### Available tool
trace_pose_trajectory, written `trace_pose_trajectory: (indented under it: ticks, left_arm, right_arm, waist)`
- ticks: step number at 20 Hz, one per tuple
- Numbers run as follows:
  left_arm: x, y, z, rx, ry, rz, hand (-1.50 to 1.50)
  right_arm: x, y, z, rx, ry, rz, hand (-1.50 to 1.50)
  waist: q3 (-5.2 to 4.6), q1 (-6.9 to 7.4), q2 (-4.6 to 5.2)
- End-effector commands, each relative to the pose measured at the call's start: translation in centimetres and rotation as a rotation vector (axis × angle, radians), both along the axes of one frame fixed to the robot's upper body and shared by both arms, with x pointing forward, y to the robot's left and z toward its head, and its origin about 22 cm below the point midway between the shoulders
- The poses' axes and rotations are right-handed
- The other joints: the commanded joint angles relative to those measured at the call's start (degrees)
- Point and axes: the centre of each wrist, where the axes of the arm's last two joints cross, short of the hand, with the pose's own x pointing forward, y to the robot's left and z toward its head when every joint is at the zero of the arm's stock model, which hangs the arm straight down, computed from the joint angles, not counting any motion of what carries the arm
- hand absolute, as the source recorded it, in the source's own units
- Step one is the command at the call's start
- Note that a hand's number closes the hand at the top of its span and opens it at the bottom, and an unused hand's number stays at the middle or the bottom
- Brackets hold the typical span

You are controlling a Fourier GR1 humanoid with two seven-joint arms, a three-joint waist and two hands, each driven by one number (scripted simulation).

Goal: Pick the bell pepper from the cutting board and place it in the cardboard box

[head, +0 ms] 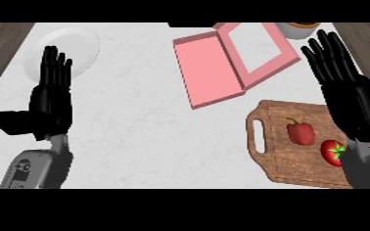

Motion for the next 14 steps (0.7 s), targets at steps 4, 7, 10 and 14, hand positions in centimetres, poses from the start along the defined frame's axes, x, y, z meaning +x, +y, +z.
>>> trace_pose_trajectory:
  ticks: [4, 7, 10, 14]
  left_arm:
    - [-1.5, 1.8, -2.2, 0.246, 0.231, -0.052, 0.0]
    - [-2.6, 3.6, -3.8, 0.266, 0.291, -0.034, 0.0]
    - [-4.2, 3.1, -6.0, 0.307, 0.399, -0.114, 0.0]
    - [-4.1, 2.1, -6.0, 0.333, 0.416, -0.105, 0.0]
  right_arm:
    - [1.7, -0.7, 1.2, -0.124, -0.146, -0.126, -1.5]
    - [0.3, -7.8, 2.5, -0.638, -0.096, -0.419, -1.5]
    - [-0.3, -5.2, -4.3, -0.341, -0.088, -0.698, -1.5]
    - [-0.9, -4.3, -6.9, -0.277, -0.167, -0.687, -1.5]
  waist:
    - [0.62, 1.2, 0.69]
    - [-1.34, -3.1, 1.6]
    - [0.65, 0.0, 1.07]
    - [0.56, 0.55, 0.55]
